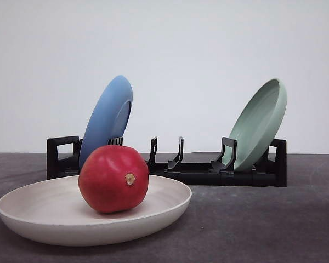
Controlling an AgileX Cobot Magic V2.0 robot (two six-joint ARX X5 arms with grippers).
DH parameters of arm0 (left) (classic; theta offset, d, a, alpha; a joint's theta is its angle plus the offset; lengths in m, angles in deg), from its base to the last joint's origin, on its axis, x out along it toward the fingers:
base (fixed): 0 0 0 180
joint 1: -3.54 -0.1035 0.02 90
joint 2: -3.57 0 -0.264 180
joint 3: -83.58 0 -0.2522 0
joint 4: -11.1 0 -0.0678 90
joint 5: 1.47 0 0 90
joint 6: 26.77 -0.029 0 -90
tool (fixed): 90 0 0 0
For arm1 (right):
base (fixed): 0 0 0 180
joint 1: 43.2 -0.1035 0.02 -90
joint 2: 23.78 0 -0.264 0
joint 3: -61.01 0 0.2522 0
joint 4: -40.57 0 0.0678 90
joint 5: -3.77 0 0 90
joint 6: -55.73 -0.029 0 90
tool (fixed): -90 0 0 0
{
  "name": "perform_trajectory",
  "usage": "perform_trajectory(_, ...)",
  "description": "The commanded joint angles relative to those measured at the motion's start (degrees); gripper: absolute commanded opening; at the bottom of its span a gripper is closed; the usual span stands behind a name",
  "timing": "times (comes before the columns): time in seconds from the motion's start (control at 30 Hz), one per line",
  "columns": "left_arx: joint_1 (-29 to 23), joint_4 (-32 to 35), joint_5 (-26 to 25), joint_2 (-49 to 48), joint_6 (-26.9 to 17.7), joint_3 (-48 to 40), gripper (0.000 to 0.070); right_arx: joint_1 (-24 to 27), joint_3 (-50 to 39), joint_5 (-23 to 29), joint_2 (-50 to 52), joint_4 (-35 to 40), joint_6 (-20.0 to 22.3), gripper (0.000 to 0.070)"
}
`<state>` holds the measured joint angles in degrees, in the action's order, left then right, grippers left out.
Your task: Place pomegranate in white plate
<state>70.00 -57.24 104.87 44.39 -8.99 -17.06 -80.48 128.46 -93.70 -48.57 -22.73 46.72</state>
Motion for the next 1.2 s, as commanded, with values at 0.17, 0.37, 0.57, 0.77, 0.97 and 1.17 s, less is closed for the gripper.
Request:
perform_trajectory(0.17, 0.68, 0.33, 0.53, 0.17, -0.57, 0.94, 0.0, -0.35, 0.2, 0.04, -0.16, 0.33, 0.45, 0.0)
perform_trajectory(0.37, 0.68, 0.33, 0.53, 0.17, -0.57, 0.94, 0.0, -0.35, 0.2, 0.04, -0.16, 0.33, 0.45, 0.0)
perform_trajectory(0.57, 0.64, 0.83, 0.58, -0.21, -0.57, 0.48, 0.0, -0.35, 0.2, 0.04, -0.16, 0.33, 0.47, 0.0)
perform_trajectory(0.77, -2.73, -0.17, 0.05, -2.33, -0.8, -0.19, 0.0, -0.35, 0.2, 0.04, -0.16, 0.37, 0.45, 0.0)
perform_trajectory(0.97, -20.04, 7.71, -0.06, -7.21, -1.49, -6.44, 0.0, -0.35, 0.2, 0.04, -0.16, 0.37, 0.45, 0.0)
perform_trajectory(1.17, -36.83, 24.31, 2.24, -14.9, -11.05, -21.7, 0.0, -0.35, 0.2, 0.03, -0.16, 0.39, 0.47, 0.0)
